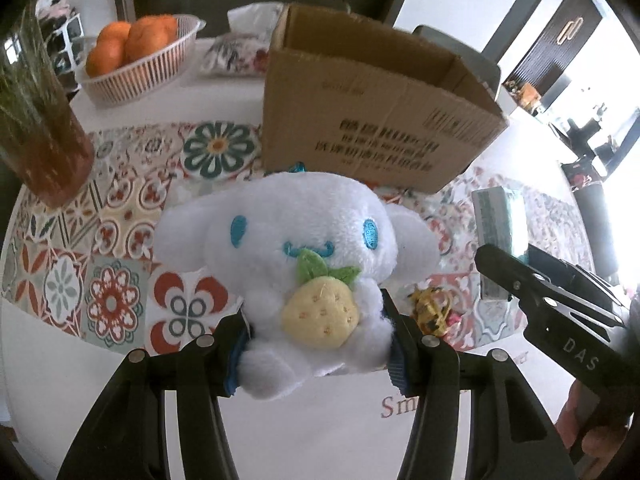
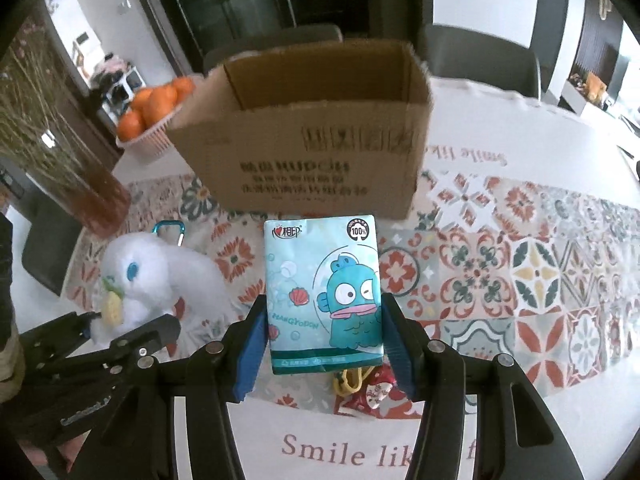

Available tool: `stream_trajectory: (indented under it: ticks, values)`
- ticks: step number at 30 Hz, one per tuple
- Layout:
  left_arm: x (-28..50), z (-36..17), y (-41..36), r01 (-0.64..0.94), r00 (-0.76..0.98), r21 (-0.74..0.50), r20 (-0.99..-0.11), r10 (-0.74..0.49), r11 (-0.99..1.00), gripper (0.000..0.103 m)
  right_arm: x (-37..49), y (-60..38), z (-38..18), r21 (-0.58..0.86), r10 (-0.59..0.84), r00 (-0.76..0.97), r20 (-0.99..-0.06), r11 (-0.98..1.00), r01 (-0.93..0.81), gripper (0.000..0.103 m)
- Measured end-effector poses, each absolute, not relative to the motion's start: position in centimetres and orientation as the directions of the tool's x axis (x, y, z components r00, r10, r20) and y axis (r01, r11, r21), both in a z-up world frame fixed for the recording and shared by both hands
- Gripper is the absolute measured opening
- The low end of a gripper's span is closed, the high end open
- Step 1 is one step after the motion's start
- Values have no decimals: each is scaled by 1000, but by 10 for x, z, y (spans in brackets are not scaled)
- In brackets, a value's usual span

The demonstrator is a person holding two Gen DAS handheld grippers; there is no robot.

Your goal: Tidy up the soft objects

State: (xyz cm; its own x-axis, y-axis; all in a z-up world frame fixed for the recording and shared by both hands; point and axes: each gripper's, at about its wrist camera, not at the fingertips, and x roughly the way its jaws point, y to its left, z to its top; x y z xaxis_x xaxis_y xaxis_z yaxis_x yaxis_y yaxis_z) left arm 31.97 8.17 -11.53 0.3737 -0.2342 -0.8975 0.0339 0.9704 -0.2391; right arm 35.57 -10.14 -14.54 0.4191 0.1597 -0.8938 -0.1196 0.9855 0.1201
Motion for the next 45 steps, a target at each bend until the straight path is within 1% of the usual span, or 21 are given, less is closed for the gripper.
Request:
stream_trajectory:
  ticks: [3, 12, 21, 34, 45]
  values:
    - [323, -111, 76, 49, 399, -239, -885, -239, 970, 54, 352, -103, -130, 116, 155, 459, -875, 987, -112, 55]
    - [327, -74, 68, 106, 481, -243, -836, -263, 964, 54, 346, -112, -89, 117, 143, 559, -816, 990, -83, 55]
    - [338, -43, 68, 142, 542, -232, -795, -271, 962, 54, 351, -111, -56, 117, 148, 624, -767, 989, -90, 55]
    - [366, -11, 70, 176, 594, -199, -760, -265, 964, 54, 374, -110, -23, 123, 164, 668, -726, 986, -108, 55]
    - [406, 0, 64, 211, 592, -187, -757, -277, 960, 54, 405, -108, -5, 104, 163, 680, -715, 986, -127, 55]
